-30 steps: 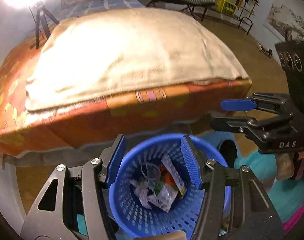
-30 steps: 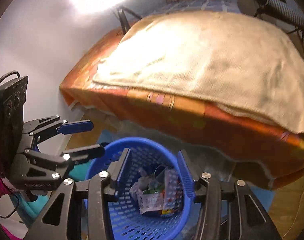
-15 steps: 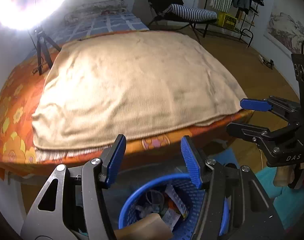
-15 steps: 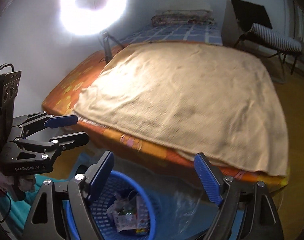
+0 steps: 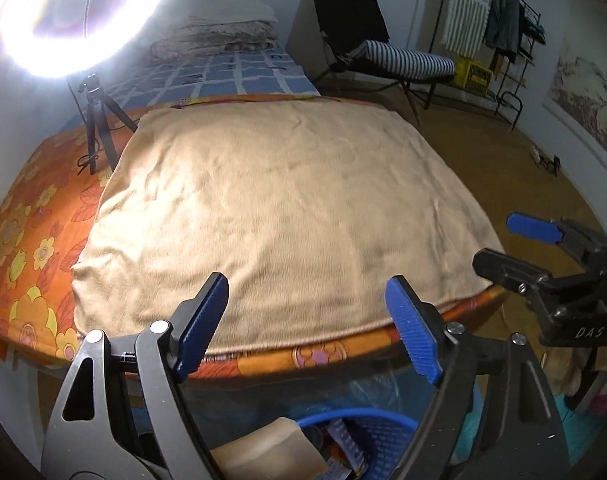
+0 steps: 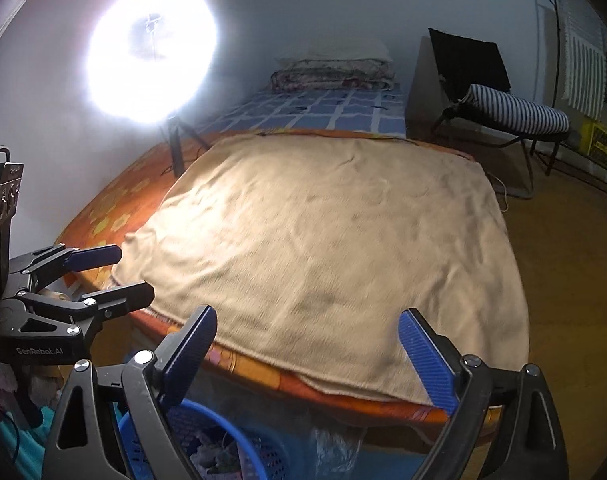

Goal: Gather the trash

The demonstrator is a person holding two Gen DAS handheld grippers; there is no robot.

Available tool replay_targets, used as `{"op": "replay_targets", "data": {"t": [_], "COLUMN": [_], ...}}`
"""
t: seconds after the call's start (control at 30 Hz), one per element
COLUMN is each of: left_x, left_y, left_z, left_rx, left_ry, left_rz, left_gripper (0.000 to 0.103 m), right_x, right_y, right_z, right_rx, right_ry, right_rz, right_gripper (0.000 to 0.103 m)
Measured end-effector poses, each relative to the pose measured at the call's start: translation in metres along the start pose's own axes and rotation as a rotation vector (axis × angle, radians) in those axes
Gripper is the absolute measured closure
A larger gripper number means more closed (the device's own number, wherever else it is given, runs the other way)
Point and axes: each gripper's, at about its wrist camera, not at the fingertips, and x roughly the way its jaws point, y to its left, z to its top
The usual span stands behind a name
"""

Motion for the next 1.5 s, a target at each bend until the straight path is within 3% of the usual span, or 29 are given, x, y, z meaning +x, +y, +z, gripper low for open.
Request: {"op": "replay_targets", "data": {"t": [0.33, 1.5], "left_x": [0.004, -0.002], "left_y": [0.006, 0.008], "left_z": [0.013, 0.013], "left_rx": [-0.046, -0.099], "left_ry": [-0.011, -0.028], "left_rz": [-0.003, 0.013], "left_gripper": [0.019, 0.018], "right_x": [0.006, 0.008], "right_y": [-0.005, -0.007], "right_z": [0.012, 0.014], "right_rx": [0.007, 0.009], "right_ry": [-0.016, -0.024], "right_rz": [-0.011, -0.026], "right_gripper": [0.009, 0.009]}}
